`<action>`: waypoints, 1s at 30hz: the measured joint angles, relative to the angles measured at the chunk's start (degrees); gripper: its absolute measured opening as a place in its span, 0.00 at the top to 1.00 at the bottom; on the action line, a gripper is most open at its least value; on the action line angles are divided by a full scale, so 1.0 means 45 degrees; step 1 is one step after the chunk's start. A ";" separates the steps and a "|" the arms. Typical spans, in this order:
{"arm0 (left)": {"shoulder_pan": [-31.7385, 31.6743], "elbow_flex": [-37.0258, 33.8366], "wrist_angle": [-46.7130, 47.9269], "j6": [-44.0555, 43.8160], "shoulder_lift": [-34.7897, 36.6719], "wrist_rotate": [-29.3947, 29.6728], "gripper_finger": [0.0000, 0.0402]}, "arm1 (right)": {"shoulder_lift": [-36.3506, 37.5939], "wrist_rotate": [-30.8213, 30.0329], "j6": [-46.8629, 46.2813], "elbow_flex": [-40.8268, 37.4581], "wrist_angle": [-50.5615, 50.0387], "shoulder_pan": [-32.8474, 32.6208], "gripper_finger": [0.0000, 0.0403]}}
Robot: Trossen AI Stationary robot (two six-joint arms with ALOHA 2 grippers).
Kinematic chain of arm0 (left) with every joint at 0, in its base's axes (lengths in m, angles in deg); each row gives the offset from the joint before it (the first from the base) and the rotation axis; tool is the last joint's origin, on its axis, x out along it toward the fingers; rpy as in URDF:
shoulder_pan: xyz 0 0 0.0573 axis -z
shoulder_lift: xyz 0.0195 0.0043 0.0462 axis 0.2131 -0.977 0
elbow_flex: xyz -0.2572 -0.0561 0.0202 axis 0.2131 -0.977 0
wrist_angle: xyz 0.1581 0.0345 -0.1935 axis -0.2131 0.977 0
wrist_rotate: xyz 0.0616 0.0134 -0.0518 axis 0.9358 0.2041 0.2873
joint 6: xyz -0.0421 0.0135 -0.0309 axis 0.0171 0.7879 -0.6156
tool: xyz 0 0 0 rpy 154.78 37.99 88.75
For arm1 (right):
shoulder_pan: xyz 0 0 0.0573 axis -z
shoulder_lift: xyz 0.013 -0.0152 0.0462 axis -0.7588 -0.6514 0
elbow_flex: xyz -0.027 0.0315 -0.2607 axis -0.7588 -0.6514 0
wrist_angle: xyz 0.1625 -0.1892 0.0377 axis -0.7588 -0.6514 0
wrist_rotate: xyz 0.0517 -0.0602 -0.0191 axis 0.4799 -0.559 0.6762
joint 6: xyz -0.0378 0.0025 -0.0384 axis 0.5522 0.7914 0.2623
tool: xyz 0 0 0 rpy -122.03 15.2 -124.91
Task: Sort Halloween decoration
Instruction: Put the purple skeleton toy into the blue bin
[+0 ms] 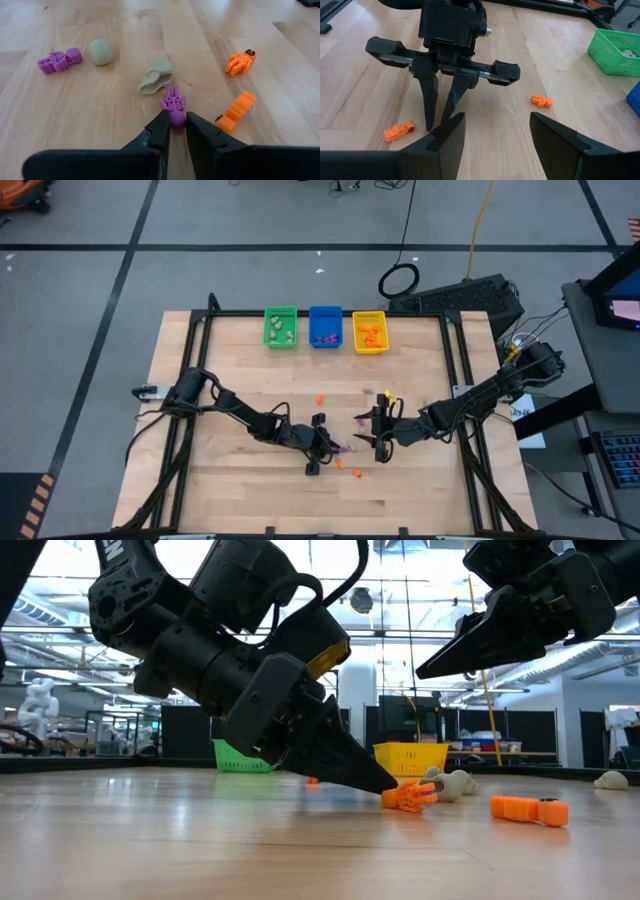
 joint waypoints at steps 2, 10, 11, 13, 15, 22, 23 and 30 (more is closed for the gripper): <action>0.0000 0.0000 0.0040 0.0004 0.0000 0.0008 0.88 | 0.0000 0.0000 0.0000 -0.0001 0.0000 0.0000 0.48; 0.0000 0.0000 0.0032 0.0124 0.0010 -0.0015 0.99 | 0.0000 0.0000 0.0000 -0.0001 0.0000 0.0000 0.48; 0.0000 0.0000 0.0020 0.0134 0.0010 -0.0064 0.99 | 0.0000 0.0000 0.0000 0.0000 0.0000 0.0000 0.48; 0.0000 0.0000 0.0020 0.0115 0.0010 -0.0103 1.00 | 0.0000 0.0000 0.0000 0.0000 0.0000 0.0000 0.48; 0.0000 0.0000 0.0017 0.0099 0.0010 -0.0103 1.00 | 0.0000 0.0000 0.0000 0.0000 0.0000 0.0000 0.48; 0.0059 0.0195 0.0015 -0.0575 0.0005 0.0111 0.83 | 0.0000 0.0000 0.0004 0.0000 -0.0005 0.0000 0.48; 0.0087 0.0271 0.0025 -0.0618 0.0005 0.0244 0.79 | 0.0000 0.0000 0.0000 -0.0005 -0.0005 0.0000 0.48; 0.0506 0.0471 0.0526 -0.1036 0.0005 0.1768 0.51 | 0.0000 0.0000 0.0005 0.0000 0.0010 0.0002 0.48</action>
